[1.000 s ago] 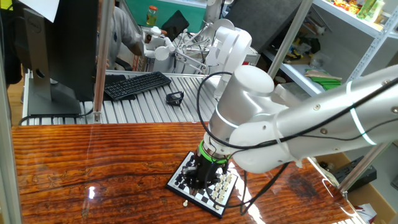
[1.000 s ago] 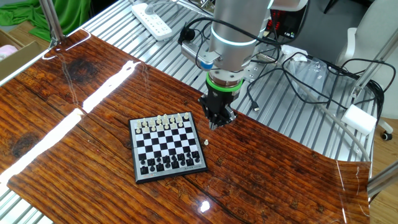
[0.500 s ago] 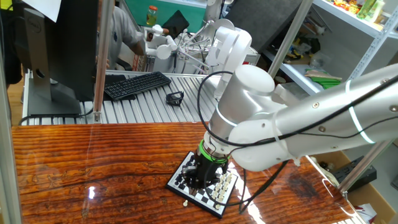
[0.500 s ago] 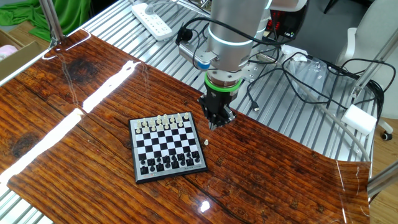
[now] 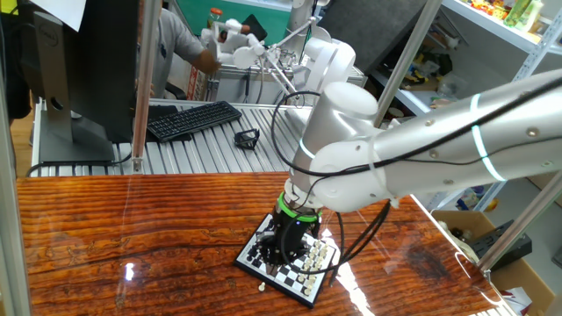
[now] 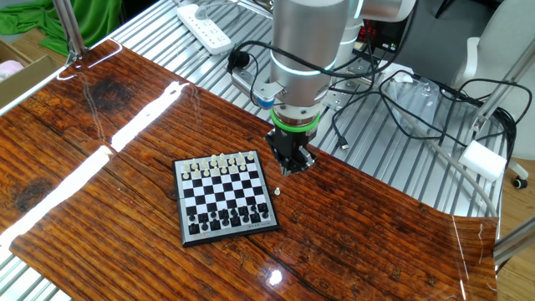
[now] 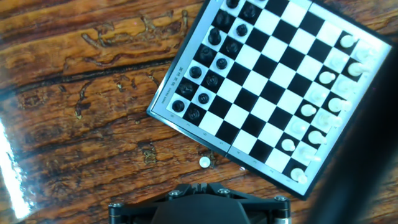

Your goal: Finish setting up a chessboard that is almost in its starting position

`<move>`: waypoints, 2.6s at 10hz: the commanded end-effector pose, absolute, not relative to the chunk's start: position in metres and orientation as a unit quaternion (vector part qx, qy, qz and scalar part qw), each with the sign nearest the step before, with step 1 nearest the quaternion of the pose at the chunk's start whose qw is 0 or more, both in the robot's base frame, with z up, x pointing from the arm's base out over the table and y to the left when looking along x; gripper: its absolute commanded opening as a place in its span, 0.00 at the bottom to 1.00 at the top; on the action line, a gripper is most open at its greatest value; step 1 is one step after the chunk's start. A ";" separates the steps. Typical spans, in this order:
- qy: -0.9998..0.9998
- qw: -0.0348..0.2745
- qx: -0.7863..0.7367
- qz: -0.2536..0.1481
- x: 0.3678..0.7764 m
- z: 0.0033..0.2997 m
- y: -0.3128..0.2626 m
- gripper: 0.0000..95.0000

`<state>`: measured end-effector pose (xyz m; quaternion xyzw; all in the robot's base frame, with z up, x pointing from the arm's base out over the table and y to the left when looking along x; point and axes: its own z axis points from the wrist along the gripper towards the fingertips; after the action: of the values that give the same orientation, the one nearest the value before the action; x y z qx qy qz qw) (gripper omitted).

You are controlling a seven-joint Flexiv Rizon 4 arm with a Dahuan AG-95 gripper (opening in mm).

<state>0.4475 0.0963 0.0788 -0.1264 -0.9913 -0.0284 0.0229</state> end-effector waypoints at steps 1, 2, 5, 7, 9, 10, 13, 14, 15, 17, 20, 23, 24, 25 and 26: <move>-0.993 0.025 -0.113 -0.028 0.445 0.080 0.096 0.00; -0.993 0.025 -0.110 -0.028 0.445 0.080 0.096 0.00; -0.994 0.025 -0.099 -0.026 0.445 0.080 0.096 0.00; -0.994 0.025 -0.099 -0.026 0.445 0.080 0.096 0.00; -0.994 0.027 -0.100 -0.026 0.445 0.080 0.096 0.00; -0.994 0.030 -0.102 -0.025 0.445 0.080 0.096 0.00; -0.994 0.033 -0.105 -0.024 0.453 0.074 0.097 0.00; -0.994 0.033 -0.106 -0.023 0.457 0.070 0.098 0.00; -0.994 0.032 -0.107 -0.021 0.462 0.064 0.099 0.00; -0.994 0.030 -0.104 -0.016 0.469 0.058 0.099 0.00; -0.994 0.029 -0.102 -0.014 0.474 0.054 0.096 0.00; -0.995 0.028 -0.092 -0.015 0.473 0.054 0.096 0.00; -0.996 0.026 -0.088 -0.015 0.473 0.054 0.096 0.00; -0.996 0.025 -0.083 -0.015 0.472 0.053 0.096 0.00; -0.996 0.024 -0.081 -0.015 0.472 0.051 0.097 0.00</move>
<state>0.4699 0.0982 0.0498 -0.0791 -0.9964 -0.0150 0.0248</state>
